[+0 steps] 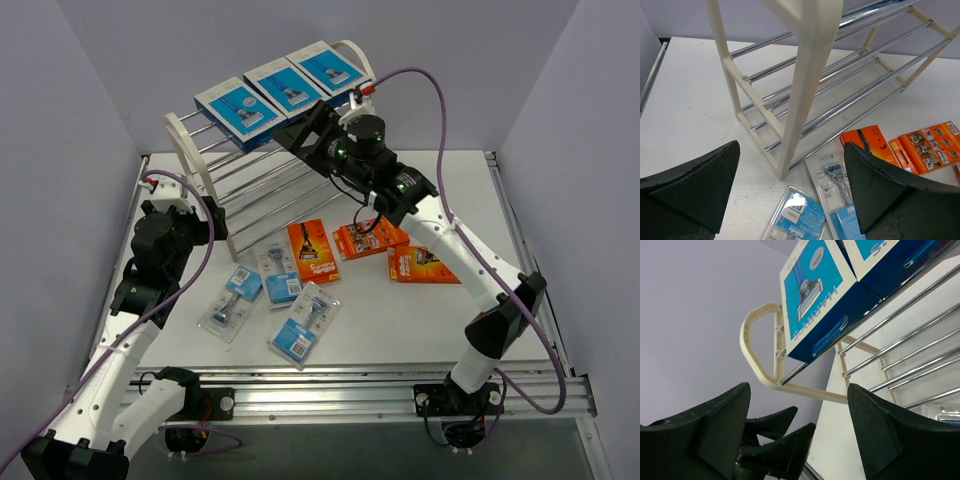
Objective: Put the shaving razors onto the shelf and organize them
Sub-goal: Place the shaving razor onto shelf, then grab a shaving razor with the right arm
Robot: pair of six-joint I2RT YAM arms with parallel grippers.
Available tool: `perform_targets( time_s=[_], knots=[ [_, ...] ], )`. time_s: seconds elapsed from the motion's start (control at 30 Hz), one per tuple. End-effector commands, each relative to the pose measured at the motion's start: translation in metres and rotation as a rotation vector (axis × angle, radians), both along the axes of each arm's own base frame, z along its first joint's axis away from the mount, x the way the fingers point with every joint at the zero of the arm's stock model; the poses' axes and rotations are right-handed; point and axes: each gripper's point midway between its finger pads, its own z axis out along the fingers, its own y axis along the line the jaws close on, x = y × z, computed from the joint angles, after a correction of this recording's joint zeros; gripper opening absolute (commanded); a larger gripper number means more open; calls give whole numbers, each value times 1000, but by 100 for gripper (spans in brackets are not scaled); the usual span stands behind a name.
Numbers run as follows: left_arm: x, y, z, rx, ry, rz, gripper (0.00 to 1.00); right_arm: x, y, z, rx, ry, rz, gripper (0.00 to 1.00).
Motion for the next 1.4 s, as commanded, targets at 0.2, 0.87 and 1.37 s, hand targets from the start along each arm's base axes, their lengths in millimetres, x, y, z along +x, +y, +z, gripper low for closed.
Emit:
perform_targets(
  time_s=[0.2,0.87,1.37],
  knots=[
    [-11,12,39,4,-129,33,94,-51,-64,-18,-77,-45,-38,76],
    [-29,10,56,-5,-193,29,94,-161,-166,-298,-527,318,-105,72],
    [-39,-5,71,-49,-217,-55,94,-112,-162,-297,-619,237,0,25]
  ],
)
